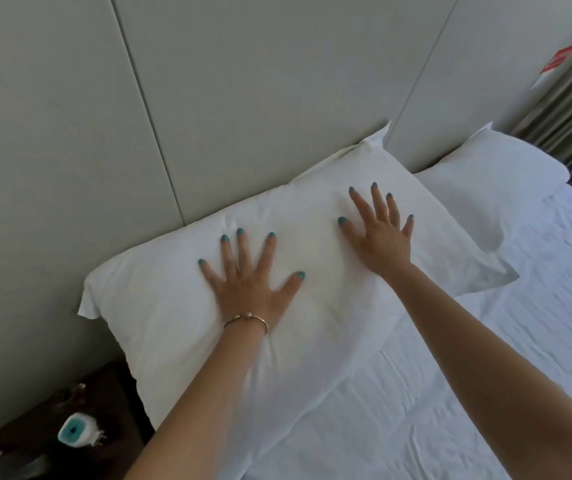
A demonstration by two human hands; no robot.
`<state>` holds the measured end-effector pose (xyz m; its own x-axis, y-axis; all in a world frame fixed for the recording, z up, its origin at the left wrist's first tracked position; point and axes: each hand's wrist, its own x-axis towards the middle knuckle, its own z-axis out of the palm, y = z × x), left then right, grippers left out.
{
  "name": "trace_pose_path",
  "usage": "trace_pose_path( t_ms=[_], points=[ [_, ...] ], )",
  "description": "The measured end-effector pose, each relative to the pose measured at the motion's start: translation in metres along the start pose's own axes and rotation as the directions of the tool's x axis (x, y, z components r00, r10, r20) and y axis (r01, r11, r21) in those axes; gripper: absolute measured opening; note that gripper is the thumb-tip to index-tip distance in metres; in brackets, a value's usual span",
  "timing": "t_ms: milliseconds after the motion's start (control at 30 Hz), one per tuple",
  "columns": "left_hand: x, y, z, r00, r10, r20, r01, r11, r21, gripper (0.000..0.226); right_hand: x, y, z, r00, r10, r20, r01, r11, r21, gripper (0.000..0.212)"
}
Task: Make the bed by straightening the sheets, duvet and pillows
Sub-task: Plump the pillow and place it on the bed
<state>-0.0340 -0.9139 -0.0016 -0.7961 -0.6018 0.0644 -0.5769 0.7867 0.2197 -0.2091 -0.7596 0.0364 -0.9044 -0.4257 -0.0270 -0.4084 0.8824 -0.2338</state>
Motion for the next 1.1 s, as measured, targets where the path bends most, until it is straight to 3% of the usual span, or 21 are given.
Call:
trace_pose_path(
  t_ms=[100,167,333,533,667,733,800,867,933,1033,1100],
  points=[
    [0.006,-0.002,0.034,0.997,-0.034,0.069,0.030,0.997,0.064,0.082,0.003,0.009,0.033,0.984,0.021,0.175,-0.005,0.996,-0.092,0.060],
    [0.011,-0.001,0.044,0.997,-0.036,0.065,0.032,0.997,0.071,0.082,0.011,0.009,0.043,0.979,0.038,0.201,-0.018,0.995,-0.100,0.061],
    [0.013,-0.007,0.051,0.997,-0.045,0.066,0.039,0.996,0.076,0.081,0.000,0.017,0.045,0.997,0.035,0.075,-0.029,0.996,-0.080,0.059],
    [0.014,-0.002,0.039,0.988,-0.068,0.135,0.055,0.994,0.098,0.080,-0.020,0.014,0.057,0.987,0.144,0.075,-0.149,0.987,0.062,0.056],
    [0.002,0.035,0.027,0.979,-0.180,0.094,0.184,0.982,-0.034,0.066,-0.064,0.030,0.066,0.994,0.105,0.027,-0.108,0.986,0.126,0.055],
    [-0.009,0.067,0.028,0.995,-0.102,0.014,0.103,0.988,-0.117,0.063,-0.091,0.045,0.071,0.994,0.101,0.048,-0.108,0.982,0.156,0.055],
    [-0.022,0.094,0.039,0.985,0.170,-0.021,-0.171,0.983,-0.070,0.065,-0.116,0.066,0.077,0.989,0.111,0.100,-0.128,0.975,0.179,0.055],
    [-0.037,0.115,0.058,0.888,0.459,0.009,-0.459,0.888,0.012,0.065,-0.141,0.095,0.085,0.963,0.187,0.197,-0.228,0.950,0.213,0.056],
    [-0.049,0.135,0.075,0.758,0.646,0.089,-0.651,0.758,0.050,0.063,-0.169,0.130,0.098,0.883,0.321,0.343,-0.397,0.900,0.179,0.060],
    [-0.071,0.167,0.105,0.508,0.792,0.338,-0.858,0.502,0.111,0.061,-0.213,0.180,0.110,0.680,0.503,0.533,-0.639,0.763,0.095,0.066],
    [-0.086,0.190,0.130,0.388,0.771,0.504,-0.913,0.394,0.100,0.059,-0.239,0.208,0.110,0.582,0.560,0.589,-0.747,0.655,0.115,0.067]
  ],
)
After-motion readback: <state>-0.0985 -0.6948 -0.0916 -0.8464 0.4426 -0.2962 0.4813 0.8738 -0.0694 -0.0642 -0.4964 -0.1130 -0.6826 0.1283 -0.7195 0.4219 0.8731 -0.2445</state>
